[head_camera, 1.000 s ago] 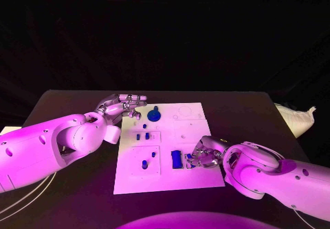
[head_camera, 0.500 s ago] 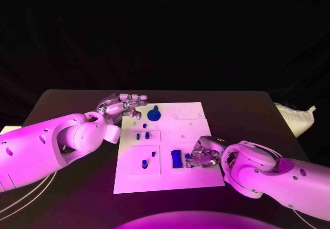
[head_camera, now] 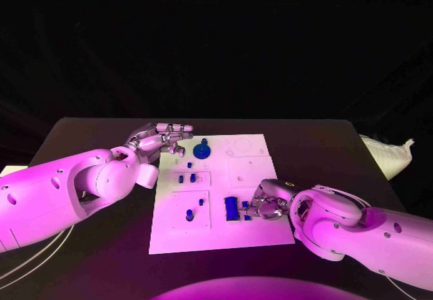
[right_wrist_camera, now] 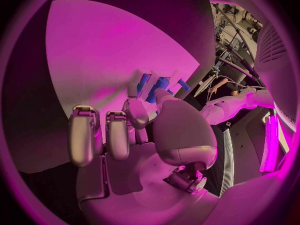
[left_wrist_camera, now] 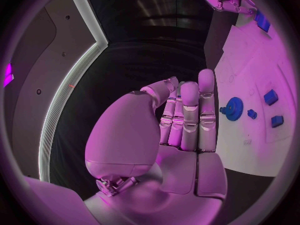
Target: Assemble the parts on the task board
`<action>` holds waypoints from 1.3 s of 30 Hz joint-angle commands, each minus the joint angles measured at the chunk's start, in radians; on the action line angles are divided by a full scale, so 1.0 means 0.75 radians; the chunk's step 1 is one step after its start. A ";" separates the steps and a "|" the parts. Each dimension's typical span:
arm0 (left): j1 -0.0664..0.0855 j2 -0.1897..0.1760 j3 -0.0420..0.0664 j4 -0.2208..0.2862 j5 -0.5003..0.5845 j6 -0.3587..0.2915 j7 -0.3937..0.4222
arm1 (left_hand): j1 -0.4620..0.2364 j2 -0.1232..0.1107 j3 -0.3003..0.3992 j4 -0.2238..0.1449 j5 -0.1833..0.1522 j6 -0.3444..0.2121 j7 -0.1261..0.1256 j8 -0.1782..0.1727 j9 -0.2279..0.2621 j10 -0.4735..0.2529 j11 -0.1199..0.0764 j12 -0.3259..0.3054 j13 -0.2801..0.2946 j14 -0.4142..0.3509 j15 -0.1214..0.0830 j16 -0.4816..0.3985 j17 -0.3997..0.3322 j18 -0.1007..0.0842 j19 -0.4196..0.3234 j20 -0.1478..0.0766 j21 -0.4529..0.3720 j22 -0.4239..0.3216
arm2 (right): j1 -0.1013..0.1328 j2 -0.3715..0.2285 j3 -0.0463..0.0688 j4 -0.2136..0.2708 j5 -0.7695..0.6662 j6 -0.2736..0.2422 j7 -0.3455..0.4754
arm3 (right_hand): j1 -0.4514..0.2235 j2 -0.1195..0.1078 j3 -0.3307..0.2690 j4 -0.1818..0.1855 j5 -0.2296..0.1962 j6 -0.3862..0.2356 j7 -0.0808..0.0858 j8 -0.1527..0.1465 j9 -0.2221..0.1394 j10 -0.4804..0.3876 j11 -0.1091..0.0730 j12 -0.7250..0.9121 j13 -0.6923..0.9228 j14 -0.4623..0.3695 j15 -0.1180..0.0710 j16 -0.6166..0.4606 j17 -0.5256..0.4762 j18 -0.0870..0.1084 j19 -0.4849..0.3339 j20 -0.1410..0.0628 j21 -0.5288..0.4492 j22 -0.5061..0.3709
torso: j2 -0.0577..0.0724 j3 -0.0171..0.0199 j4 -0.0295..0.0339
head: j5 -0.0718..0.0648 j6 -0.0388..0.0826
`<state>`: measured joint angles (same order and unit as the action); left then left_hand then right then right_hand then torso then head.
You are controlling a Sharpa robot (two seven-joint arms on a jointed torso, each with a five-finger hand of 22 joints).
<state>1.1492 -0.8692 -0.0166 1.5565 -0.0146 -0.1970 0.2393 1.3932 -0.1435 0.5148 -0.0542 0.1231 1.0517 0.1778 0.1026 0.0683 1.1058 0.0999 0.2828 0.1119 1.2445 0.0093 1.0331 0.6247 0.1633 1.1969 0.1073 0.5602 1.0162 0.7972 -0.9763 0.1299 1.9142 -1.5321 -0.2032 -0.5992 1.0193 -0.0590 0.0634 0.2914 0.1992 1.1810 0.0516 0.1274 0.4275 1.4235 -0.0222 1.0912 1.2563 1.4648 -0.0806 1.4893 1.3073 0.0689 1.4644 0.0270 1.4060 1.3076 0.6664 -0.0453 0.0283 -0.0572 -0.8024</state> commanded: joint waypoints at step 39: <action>-0.092 0.116 0.001 -0.309 0.224 -0.012 0.160 | -0.098 0.026 -0.176 0.093 -0.003 -0.084 0.012 -0.001 -0.003 -0.109 0.068 -0.103 -0.066 -0.408 0.147 -0.839 -0.501 0.011 -0.515 0.156 -0.580 -0.451 | 0.202 0.137 0.007 -0.655 1.644 -0.231 1.191 | 0.603 0.128 -0.096 -0.152 -0.061 -0.311 0.185 -0.086 -0.200 -0.480 0.188 -1.257 -1.081 -0.364 0.170 -1.432 -1.099 0.155 -0.546 0.156 -1.231 -1.255 | -0.143 0.0048 -0.0144 | -0.011 0.158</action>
<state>1.0838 -0.7909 -0.0167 1.3377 0.0864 -0.1979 0.2973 1.3210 -0.1365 0.3870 0.0149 0.1231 0.9941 0.1882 0.1054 0.0675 1.0223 0.1432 0.2118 0.0634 0.9449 0.1153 0.4262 0.2595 0.1632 0.8241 0.2185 0.1411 0.6932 0.9479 -0.8870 0.1352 1.4455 -0.4929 -0.4358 0.1306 1.4663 0.0363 -0.0117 0.1788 0.1564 0.9483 0.1856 0.0671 0.2820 1.0588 0.1142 0.1602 0.4654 1.1917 0.0440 0.4360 0.4954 0.1779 1.0539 0.1400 0.5001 0.3793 0.5779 -0.0432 0.0196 -0.0673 -0.6995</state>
